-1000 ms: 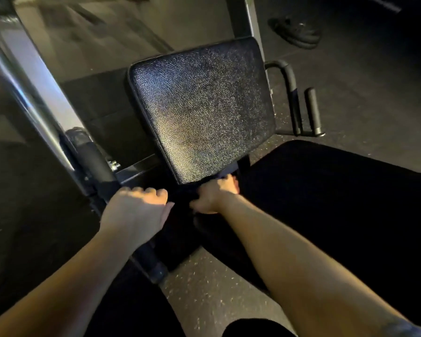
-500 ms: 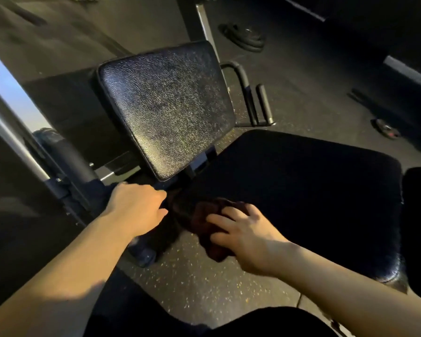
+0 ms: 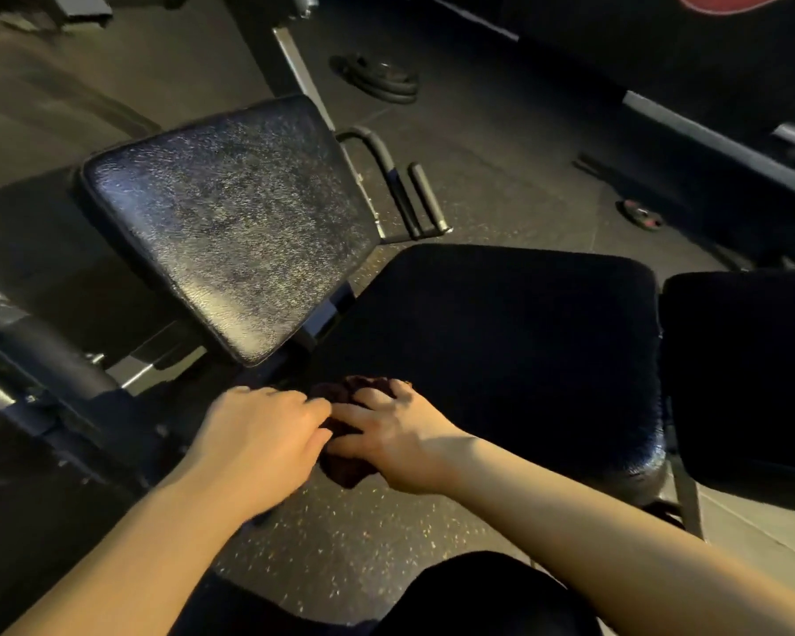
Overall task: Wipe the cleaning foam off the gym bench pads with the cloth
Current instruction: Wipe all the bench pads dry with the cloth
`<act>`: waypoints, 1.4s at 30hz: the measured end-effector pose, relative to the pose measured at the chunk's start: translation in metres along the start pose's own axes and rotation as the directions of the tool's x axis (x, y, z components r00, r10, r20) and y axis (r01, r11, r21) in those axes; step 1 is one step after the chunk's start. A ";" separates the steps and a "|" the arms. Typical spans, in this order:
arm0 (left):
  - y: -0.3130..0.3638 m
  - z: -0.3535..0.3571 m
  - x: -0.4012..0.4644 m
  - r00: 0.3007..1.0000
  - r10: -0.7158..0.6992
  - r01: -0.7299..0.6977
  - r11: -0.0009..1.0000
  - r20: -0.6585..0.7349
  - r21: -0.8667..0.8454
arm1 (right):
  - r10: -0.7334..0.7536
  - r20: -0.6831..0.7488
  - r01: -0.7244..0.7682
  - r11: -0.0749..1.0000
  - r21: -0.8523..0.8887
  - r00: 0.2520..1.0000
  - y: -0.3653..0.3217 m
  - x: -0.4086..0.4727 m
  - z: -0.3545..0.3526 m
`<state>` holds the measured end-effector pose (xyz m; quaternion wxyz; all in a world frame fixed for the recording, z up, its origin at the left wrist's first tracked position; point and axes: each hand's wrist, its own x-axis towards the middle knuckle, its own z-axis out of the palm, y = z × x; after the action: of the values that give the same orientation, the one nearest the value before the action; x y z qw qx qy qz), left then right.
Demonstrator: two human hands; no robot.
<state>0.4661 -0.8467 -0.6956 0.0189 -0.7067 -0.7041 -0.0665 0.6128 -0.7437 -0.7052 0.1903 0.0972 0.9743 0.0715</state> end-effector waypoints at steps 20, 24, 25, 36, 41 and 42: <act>0.134 0.001 0.065 0.761 0.258 -0.559 0.725 -0.595 -0.401 | 0.497 -0.136 -0.514 0.844 -0.154 0.857 0.056 -0.242 -0.019; 0.131 0.016 0.065 0.741 0.294 -0.583 0.729 -0.604 -0.360 | 0.486 -0.080 -0.493 0.862 -0.120 0.870 0.070 -0.233 -0.028; 0.131 0.019 0.067 0.744 0.290 -0.573 0.740 -0.601 -0.353 | 0.490 -0.059 -0.494 0.863 -0.109 0.870 0.073 -0.230 -0.028; 0.210 -0.019 0.098 0.795 0.224 -0.498 0.771 -0.564 -0.396 | 0.592 -0.266 -0.641 0.748 -0.168 0.761 0.045 -0.285 -0.011; 0.262 -0.048 0.117 0.781 0.305 -0.577 0.687 -0.546 -0.441 | 0.654 -0.467 -0.798 0.553 -0.242 0.595 0.048 -0.384 -0.010; 0.270 -0.051 0.119 0.783 0.318 -0.583 0.676 -0.535 -0.451 | 0.659 -0.508 -0.826 0.507 -0.244 0.555 0.050 -0.402 -0.010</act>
<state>0.7324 -0.7373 -0.6124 -0.0387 -0.7994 -0.4235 -0.4244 0.9822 -0.7834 -0.5438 -0.0199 0.4509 0.8024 0.3904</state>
